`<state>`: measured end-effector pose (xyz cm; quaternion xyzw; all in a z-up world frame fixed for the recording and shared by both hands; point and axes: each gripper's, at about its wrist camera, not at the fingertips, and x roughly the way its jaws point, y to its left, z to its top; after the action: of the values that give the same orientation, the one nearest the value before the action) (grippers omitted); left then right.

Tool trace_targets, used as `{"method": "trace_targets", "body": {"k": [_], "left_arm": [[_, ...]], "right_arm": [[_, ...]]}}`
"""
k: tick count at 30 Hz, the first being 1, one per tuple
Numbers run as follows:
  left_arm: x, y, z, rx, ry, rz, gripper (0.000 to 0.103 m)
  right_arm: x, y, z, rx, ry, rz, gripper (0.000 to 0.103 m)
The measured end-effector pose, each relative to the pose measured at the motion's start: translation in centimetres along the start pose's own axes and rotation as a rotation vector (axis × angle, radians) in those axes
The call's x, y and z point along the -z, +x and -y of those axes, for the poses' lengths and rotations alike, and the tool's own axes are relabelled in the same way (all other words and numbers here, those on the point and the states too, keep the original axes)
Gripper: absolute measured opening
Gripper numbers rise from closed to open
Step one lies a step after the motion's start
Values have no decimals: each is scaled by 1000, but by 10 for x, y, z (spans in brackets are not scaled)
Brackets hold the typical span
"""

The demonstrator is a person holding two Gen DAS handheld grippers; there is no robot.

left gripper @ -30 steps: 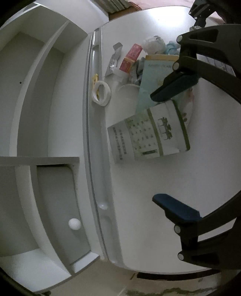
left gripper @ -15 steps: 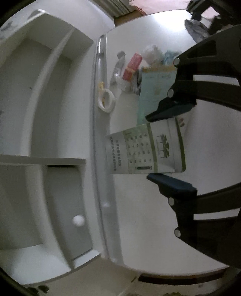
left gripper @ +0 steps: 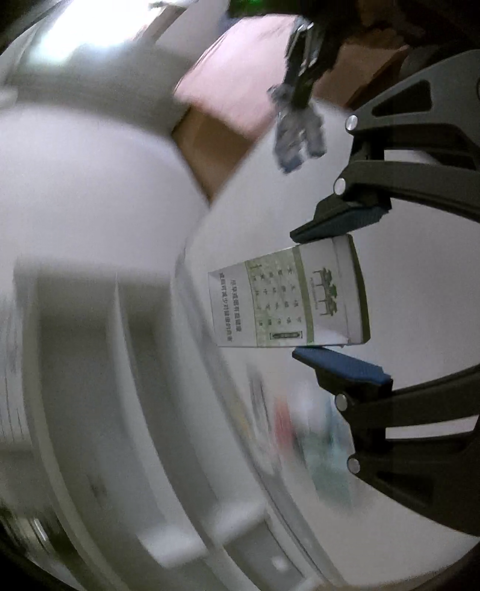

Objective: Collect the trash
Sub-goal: 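Carry booklet and foil to the bin and open the right tool to drop the foil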

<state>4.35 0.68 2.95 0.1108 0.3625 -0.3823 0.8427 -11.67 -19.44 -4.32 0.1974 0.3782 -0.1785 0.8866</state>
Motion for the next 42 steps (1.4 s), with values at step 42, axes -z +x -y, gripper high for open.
{"method": "trace_targets", "body": {"k": [42], "left_arm": [[71,207,356,526,516,-387,57]], "right_arm": [[179,-9,284,325,625,-218,65]]}}
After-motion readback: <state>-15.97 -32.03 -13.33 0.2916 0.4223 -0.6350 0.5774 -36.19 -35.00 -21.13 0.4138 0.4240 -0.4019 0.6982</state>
